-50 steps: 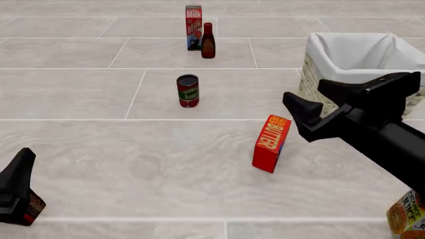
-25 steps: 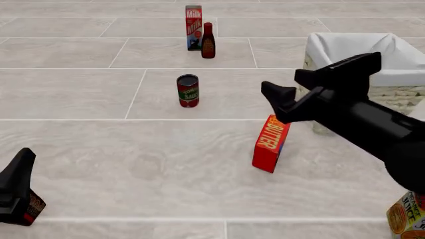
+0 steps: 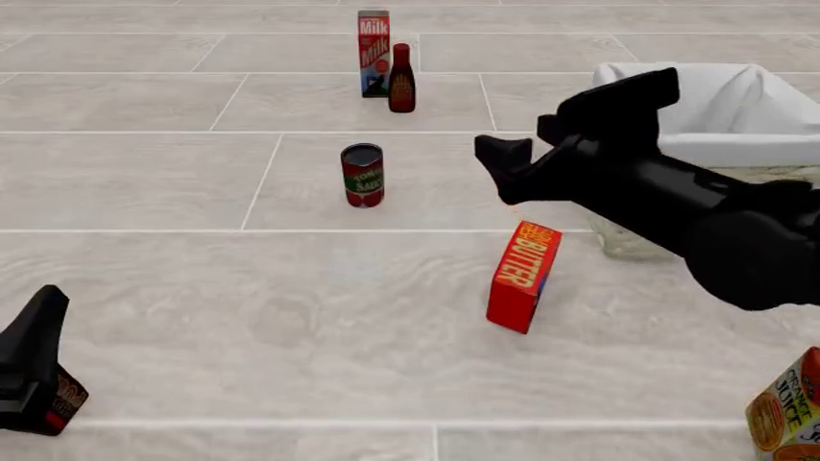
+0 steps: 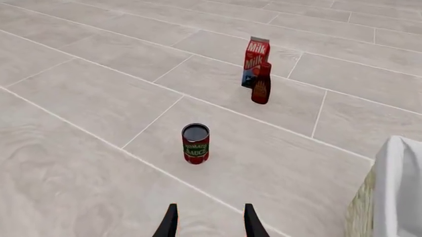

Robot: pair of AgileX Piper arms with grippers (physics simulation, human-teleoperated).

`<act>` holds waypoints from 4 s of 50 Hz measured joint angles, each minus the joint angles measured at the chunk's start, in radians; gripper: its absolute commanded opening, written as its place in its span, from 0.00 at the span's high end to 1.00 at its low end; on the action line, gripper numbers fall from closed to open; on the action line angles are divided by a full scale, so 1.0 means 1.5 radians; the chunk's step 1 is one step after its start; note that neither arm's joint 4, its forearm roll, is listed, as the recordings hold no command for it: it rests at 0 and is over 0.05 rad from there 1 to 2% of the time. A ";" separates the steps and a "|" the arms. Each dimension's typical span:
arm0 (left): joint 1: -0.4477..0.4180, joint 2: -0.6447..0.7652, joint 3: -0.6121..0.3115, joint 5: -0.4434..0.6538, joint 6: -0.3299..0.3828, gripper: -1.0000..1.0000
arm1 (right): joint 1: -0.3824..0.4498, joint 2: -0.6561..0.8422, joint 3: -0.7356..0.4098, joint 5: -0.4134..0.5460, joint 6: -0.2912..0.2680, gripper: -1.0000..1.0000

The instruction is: Pick the tomato sauce and place it in the basket.

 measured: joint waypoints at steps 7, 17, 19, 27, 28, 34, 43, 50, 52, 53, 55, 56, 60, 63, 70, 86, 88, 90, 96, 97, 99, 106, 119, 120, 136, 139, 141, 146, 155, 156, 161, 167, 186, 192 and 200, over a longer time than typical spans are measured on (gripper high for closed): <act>0.000 0.000 0.000 0.000 0.000 0.00 | -0.001 0.032 -0.030 0.007 0.002 0.00; 0.000 0.000 0.000 0.000 0.000 0.00 | -0.002 0.082 -0.075 0.018 0.003 0.00; 0.000 0.000 0.000 0.000 0.000 0.00 | -0.002 0.092 -0.084 0.020 0.003 0.00; 0.000 0.000 0.000 0.000 0.000 0.00 | -0.003 0.129 -0.121 0.030 0.004 0.00; 0.000 0.000 0.000 0.000 0.000 0.00 | -0.003 0.134 -0.125 0.031 0.004 0.00; 0.000 0.000 0.000 0.000 0.000 0.00 | -0.004 0.164 -0.151 0.036 0.003 0.00; 0.000 0.000 0.000 0.000 0.000 0.00 | -0.003 0.206 -0.186 0.039 0.001 0.00; 0.000 0.000 0.000 0.000 0.000 0.00 | -0.001 0.239 -0.212 0.041 -0.003 0.00; 0.000 0.000 0.000 0.000 0.000 0.00 | -0.002 0.248 -0.220 0.041 -0.003 0.00; 0.000 0.000 0.000 0.000 0.000 0.00 | -0.002 0.252 -0.223 0.041 -0.003 0.00; 0.000 0.000 0.000 0.000 0.000 0.00 | -0.002 0.262 -0.231 0.040 -0.004 0.00; 0.000 0.000 0.000 0.000 0.000 0.00 | -0.003 0.266 -0.235 0.040 -0.004 0.00; 0.000 0.000 0.000 0.000 0.000 0.00 | -0.005 0.285 -0.248 0.038 -0.006 0.00; 0.000 0.000 0.000 0.000 0.000 0.00 | -0.007 0.298 -0.260 0.037 -0.007 0.00; 0.000 0.000 0.000 0.000 0.000 0.00 | -0.009 0.328 -0.287 0.038 -0.009 0.00; 0.000 0.000 0.000 0.000 0.000 0.00 | 0.000 0.385 -0.340 0.044 -0.013 0.00; 0.000 0.000 0.000 0.000 0.000 0.00 | 0.001 0.391 -0.346 0.045 -0.014 0.00; 0.000 0.000 0.000 0.000 0.000 0.00 | 0.003 0.398 -0.353 0.046 -0.014 0.00; 0.000 0.000 0.000 0.000 0.000 0.00 | 0.007 0.418 -0.371 0.048 -0.014 0.00; 0.000 0.000 0.000 0.000 0.000 0.00 | 0.008 0.421 -0.374 0.048 -0.014 0.00; 0.000 0.000 0.000 0.000 0.000 0.00 | 0.009 0.427 -0.380 0.048 -0.014 0.00; 0.000 0.000 0.000 0.000 0.000 0.00 | 0.012 0.451 -0.404 0.052 -0.016 0.00; 0.000 0.000 0.000 0.000 0.000 0.00 | 0.021 0.485 -0.433 0.054 -0.018 0.00; 0.000 0.000 0.000 0.000 0.000 0.00 | 0.021 0.488 -0.435 0.055 -0.018 0.00; 0.000 0.000 0.000 0.000 0.000 0.00 | 0.031 0.532 -0.470 0.051 -0.015 0.00; 0.000 0.000 0.000 0.000 0.000 0.00 | 0.033 0.539 -0.476 0.050 -0.013 0.00; 0.000 0.000 0.000 0.000 0.000 0.00 | 0.034 0.544 -0.479 0.050 -0.013 0.00; 0.000 0.000 0.000 0.000 0.000 0.00 | 0.035 0.555 -0.488 0.049 -0.011 0.00; 0.000 0.000 0.000 0.000 0.000 0.00 | 0.037 0.571 -0.504 0.051 -0.009 0.00; 0.000 0.000 0.000 0.000 0.000 0.00 | 0.037 0.573 -0.506 0.051 -0.009 0.00; 0.000 0.000 0.000 0.000 0.000 0.00 | 0.035 0.583 -0.518 0.053 -0.009 0.00; 0.000 0.000 0.000 0.000 0.000 0.00 | 0.033 0.596 -0.532 0.054 -0.008 0.00; 0.000 0.000 0.000 0.000 0.000 0.00 | 0.027 0.633 -0.571 0.057 -0.006 0.00; 0.000 0.000 0.000 0.000 0.000 0.00 | 0.028 0.641 -0.582 0.059 -0.005 0.00; 0.000 0.000 0.000 0.000 0.000 0.00 | 0.032 0.652 -0.592 0.061 -0.006 0.00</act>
